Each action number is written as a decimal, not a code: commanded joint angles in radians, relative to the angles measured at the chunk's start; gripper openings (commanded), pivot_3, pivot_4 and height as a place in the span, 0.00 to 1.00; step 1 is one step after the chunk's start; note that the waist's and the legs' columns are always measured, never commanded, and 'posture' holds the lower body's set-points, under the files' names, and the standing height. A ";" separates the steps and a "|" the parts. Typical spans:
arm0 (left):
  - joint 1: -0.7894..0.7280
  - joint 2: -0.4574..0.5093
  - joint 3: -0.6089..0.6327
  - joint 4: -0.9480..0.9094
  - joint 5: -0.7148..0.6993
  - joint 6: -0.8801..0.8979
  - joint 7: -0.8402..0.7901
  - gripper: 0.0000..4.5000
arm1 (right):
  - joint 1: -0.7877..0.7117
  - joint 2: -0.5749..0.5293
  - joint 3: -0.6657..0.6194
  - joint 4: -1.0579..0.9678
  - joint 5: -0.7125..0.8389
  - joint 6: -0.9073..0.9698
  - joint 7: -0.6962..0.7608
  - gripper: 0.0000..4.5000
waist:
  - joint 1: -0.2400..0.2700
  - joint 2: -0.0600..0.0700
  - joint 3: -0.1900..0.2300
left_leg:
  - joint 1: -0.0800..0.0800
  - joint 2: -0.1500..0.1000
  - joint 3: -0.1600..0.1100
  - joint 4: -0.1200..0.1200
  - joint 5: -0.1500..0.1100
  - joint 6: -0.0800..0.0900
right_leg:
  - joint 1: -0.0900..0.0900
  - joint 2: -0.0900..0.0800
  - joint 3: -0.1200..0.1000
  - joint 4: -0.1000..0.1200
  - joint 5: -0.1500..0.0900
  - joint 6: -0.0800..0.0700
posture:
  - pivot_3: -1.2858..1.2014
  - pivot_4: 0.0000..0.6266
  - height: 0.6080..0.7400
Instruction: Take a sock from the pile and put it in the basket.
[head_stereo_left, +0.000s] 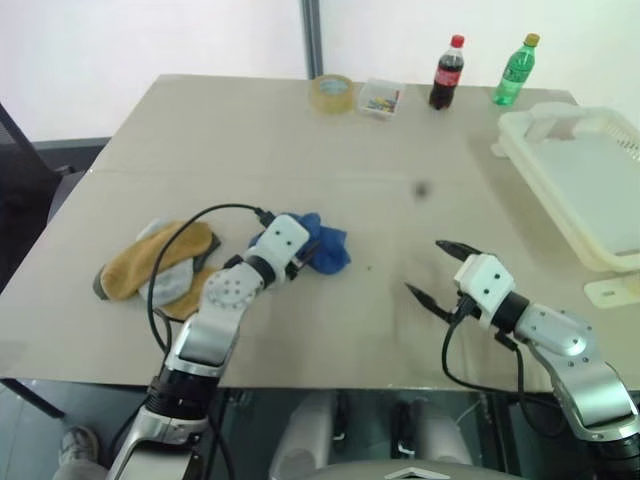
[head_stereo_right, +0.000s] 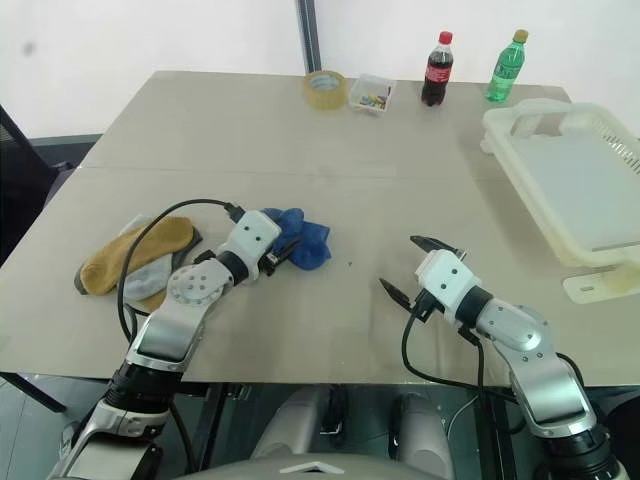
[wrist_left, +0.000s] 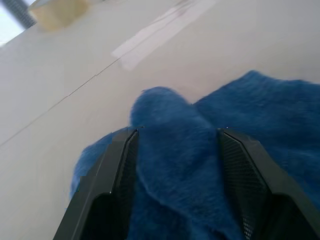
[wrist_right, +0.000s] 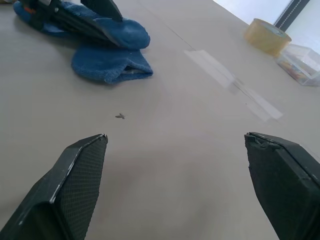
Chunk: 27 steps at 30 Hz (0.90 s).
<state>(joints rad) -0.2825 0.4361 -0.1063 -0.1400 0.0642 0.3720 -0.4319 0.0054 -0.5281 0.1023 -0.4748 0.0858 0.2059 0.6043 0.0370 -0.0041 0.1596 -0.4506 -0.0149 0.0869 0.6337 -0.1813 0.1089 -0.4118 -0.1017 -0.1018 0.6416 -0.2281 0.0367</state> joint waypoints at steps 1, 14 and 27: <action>0.012 -0.034 0.061 -0.087 -0.056 0.025 0.019 0.59 | -0.001 0.003 -0.009 -0.029 0.001 -0.024 -0.005 1.00 | 0.000 0.000 0.000 | 0.000 0.000 0.000 0.000 0.000 0.000 | 0.000 0.000 0.000 0.000 0.000 0.000 | 0.52 0.24 1.00; 0.022 -0.094 0.099 -0.101 -0.134 0.150 0.029 0.43 | -0.010 -0.006 -0.006 -0.017 -0.003 -0.035 0.010 1.00 | 0.000 0.000 0.000 | 0.000 0.000 0.000 0.000 0.000 0.000 | 0.000 0.000 0.000 0.000 0.001 -0.001 | 0.52 0.24 1.00; 0.025 -0.082 0.136 -0.081 -0.146 0.136 0.057 0.01 | -0.010 -0.001 0.000 -0.021 -0.009 -0.036 0.008 1.00 | 0.000 0.000 0.000 | 0.000 0.000 0.000 0.000 0.000 0.000 | 0.000 0.000 0.000 0.000 0.000 -0.001 | 0.52 0.24 1.00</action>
<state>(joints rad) -0.2512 0.3323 -0.0041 -0.2124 -0.0975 0.5206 -0.3893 0.0033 -0.5302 0.1106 -0.4721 0.0775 0.1880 0.6174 0.0370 -0.0044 0.1596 -0.4505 -0.0149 0.0868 0.6340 -0.1812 0.1088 -0.4115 -0.1013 -0.1021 0.6418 -0.2276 0.0361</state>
